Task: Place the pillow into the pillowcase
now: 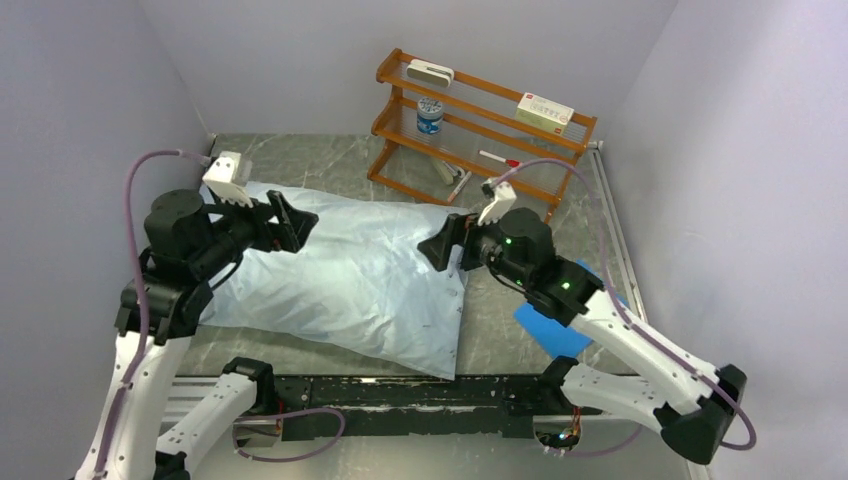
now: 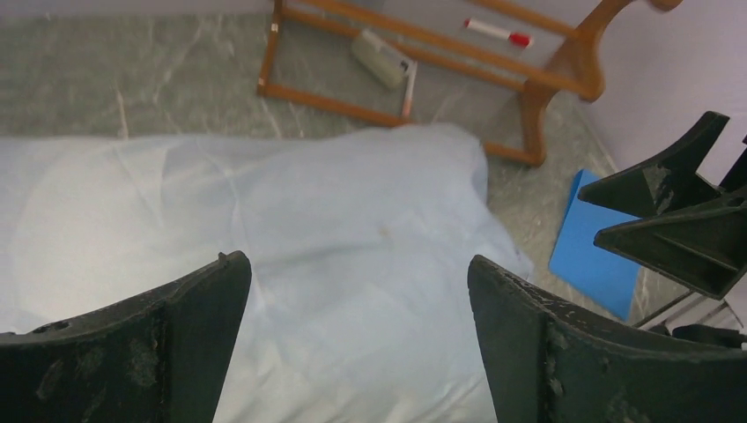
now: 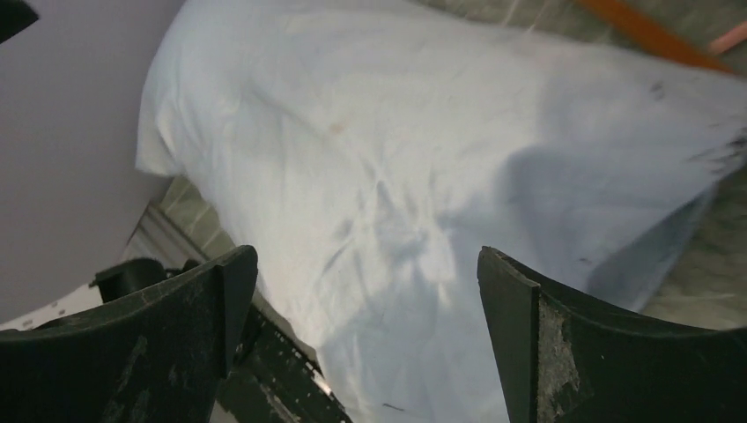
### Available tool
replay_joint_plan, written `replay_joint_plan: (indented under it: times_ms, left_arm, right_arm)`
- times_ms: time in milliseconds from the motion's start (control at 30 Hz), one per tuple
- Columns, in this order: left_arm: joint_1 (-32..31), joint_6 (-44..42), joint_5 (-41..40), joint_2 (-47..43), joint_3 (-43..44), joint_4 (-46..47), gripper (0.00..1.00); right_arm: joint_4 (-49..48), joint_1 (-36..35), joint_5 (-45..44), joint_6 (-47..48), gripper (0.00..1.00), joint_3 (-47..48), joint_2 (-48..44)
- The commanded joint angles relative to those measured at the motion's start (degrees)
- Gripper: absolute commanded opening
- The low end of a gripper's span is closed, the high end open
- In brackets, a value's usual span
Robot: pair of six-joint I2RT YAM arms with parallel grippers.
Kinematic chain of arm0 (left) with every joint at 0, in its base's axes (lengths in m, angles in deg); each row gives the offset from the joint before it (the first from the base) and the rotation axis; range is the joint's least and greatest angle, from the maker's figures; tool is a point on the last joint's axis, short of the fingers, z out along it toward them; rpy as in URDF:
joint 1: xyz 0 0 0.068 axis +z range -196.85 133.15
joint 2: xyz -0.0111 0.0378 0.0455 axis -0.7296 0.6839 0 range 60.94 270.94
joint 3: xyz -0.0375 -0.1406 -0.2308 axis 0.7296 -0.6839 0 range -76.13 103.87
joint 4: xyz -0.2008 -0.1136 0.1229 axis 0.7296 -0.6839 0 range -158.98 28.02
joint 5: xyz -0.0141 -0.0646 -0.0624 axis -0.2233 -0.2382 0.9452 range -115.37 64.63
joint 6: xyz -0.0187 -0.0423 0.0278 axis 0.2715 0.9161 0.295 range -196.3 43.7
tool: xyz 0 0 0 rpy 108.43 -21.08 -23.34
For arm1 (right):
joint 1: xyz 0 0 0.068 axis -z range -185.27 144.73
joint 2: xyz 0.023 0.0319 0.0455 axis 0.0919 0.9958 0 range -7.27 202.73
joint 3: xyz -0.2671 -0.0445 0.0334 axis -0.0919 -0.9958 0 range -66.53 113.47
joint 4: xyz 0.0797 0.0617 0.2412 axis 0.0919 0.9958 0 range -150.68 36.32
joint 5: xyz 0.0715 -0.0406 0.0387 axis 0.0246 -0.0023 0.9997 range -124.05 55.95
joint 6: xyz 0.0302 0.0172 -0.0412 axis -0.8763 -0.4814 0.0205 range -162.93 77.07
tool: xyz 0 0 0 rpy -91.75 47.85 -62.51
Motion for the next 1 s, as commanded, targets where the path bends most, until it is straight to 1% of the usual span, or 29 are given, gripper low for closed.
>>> replay_joint_plan:
  times_ms: [0,100,200,367,467,633,967]
  left_arm:
    - [-0.52,-0.92,1.04,-0.19,3.71,0.06,0.98]
    - [-0.52,-0.54,5.72,-1.24,4.01,2.09,0.98]
    - [-0.48,1.57,8.8,-2.7,3.46,3.64,0.98]
    - [-0.52,1.92,8.34,-5.22,3.61,3.14,0.98]
    - [-0.76,1.45,9.36,-5.58,3.63,2.54,0.98]
    - [-0.96,1.38,9.37,-5.75,4.04,2.43,0.98]
    - [-0.96,1.95,7.39,-5.86,3.8,2.13,0.98]
  right_arm:
    - [10.72,0.12,-10.39,4.73,1.0,4.49,-4.3]
    - [15.0,0.05,-14.19,6.23,1.0,8.57,-6.32]
    - [17.63,0.05,-15.04,7.47,1.0,12.98,-7.42]
    - [21.15,0.03,-16.43,8.13,1.0,19.69,-8.66]
    - [20.64,0.05,-16.28,8.62,1.0,19.91,-10.43]
    - [20.55,0.02,-15.82,6.58,1.0,18.82,-12.48]
    - [21.08,0.04,-13.69,6.02,1.0,20.43,-12.34]
